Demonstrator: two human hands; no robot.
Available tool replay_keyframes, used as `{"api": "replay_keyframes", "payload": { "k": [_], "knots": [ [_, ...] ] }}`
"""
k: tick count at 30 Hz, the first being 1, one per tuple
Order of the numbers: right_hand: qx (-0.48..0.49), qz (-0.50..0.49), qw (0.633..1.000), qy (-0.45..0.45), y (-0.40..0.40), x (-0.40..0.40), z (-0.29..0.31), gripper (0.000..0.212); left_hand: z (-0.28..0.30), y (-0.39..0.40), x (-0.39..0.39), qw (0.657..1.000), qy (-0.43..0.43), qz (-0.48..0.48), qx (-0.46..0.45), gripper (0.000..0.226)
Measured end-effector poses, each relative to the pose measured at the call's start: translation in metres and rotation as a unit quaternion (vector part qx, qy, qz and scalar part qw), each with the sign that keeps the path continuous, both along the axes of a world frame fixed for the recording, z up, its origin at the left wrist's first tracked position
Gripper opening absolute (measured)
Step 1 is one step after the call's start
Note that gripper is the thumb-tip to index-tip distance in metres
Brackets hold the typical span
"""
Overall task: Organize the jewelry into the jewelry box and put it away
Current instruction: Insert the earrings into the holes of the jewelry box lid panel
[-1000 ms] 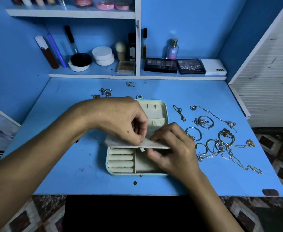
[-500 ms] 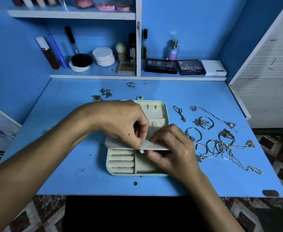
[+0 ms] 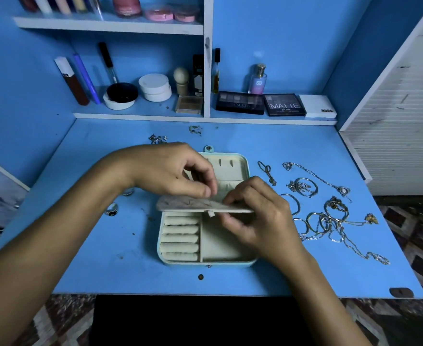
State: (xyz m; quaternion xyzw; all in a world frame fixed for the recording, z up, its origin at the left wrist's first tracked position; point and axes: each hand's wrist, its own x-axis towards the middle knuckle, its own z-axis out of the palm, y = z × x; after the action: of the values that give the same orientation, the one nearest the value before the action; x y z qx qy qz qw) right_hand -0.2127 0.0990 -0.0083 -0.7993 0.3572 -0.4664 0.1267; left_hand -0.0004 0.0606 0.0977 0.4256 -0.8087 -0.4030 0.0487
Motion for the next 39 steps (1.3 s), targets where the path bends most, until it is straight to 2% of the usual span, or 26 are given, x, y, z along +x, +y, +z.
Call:
{"api": "replay_keyframes", "payload": {
  "k": [4,8,12,16,20,23,28,34,39],
  "knots": [
    [0.023,0.008,1.0,0.006,-0.013,0.0,0.014,0.028,-0.012,-0.01,0.02,0.984,0.156,0.085,0.02,0.014],
    [0.067,0.002,0.998,0.016,-0.028,0.002,0.029,0.038,-0.031,-0.017,0.034,0.937,0.295,0.187,0.0,0.024],
    [0.122,-0.009,0.992,0.016,-0.042,0.004,0.038,0.048,-0.047,-0.02,0.038,0.893,0.346,0.285,-0.042,0.025],
    [0.154,-0.04,0.986,0.04,-0.058,0.004,0.04,0.051,-0.064,-0.019,0.033,0.841,0.379,0.379,-0.065,0.035],
    [0.147,-0.056,0.986,0.052,-0.069,0.006,0.037,0.053,-0.082,-0.018,0.028,0.807,0.376,0.447,-0.082,0.038],
    [0.115,-0.063,0.99,0.052,-0.073,0.007,0.033,0.058,-0.092,-0.013,0.022,0.791,0.371,0.477,-0.101,0.032],
    [0.123,-0.079,0.987,0.067,-0.085,0.004,0.017,0.046,-0.114,-0.008,0.024,0.821,0.264,0.473,-0.178,0.022],
    [0.156,-0.098,0.976,0.118,-0.096,0.006,0.002,0.043,-0.126,-0.006,0.025,0.831,0.186,0.455,-0.26,0.017],
    [0.193,-0.102,0.965,0.146,-0.099,0.006,-0.002,0.04,-0.126,-0.005,0.023,0.839,0.149,0.442,-0.28,0.031]
  ]
}}
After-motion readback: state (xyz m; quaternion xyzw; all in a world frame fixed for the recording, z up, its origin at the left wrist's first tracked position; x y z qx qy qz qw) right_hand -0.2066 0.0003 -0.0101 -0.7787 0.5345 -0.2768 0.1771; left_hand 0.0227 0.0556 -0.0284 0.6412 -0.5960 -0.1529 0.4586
